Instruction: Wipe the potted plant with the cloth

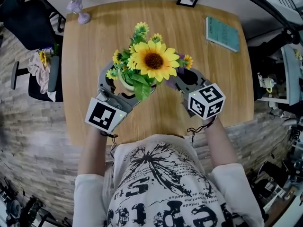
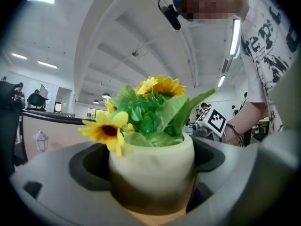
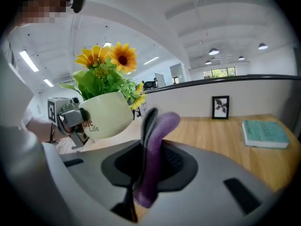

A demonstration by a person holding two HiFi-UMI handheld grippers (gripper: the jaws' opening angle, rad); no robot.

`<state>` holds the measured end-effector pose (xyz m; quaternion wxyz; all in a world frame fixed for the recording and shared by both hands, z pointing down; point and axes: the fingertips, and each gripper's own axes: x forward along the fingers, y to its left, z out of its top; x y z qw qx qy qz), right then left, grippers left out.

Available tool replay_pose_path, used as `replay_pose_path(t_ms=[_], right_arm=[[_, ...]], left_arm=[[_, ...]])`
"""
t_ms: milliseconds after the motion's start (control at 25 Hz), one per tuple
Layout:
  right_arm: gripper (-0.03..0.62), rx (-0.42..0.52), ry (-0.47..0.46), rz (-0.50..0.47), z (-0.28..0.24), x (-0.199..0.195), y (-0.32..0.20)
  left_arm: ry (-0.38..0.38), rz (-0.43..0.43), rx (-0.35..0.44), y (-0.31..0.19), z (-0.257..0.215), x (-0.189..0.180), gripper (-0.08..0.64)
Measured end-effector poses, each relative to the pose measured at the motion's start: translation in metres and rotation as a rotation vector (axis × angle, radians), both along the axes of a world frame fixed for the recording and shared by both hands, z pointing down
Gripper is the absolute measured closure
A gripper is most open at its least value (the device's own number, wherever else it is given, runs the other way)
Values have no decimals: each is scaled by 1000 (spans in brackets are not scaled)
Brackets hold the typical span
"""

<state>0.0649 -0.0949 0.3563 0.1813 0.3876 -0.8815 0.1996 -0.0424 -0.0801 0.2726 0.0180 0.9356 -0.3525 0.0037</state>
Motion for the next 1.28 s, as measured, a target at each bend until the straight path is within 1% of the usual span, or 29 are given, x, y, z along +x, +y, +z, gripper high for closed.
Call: replay_pose_path(t_ms=[120,240,400,600,760,1000,1200,1280], right_arm=[[512,-11,10,20,16,4,-2],[512,1,42,36,38,12,-7],[512,20,71,71,59,30,-22],[512,71,70,102,78,41,-27],[512,106,69,103,108,41,-15],[512,143,81,86,102,32,-12],[512,150,81,52,92,28,-10],[512,158,83,46,88,27,-11]], left_arm=[[-25,13,-19,2,23,1,40],[-59,27,-33,4,53,5,40],[-75,36,-38,4,90,12,40],[-78,49,-52,15,132,14,40],[-122,68,-67,29,181,16,40],[-135,65,-108,31,193,15,40],[-157,65,-127,32,199,14,40],[-151,71,-139,32,199,15,40]])
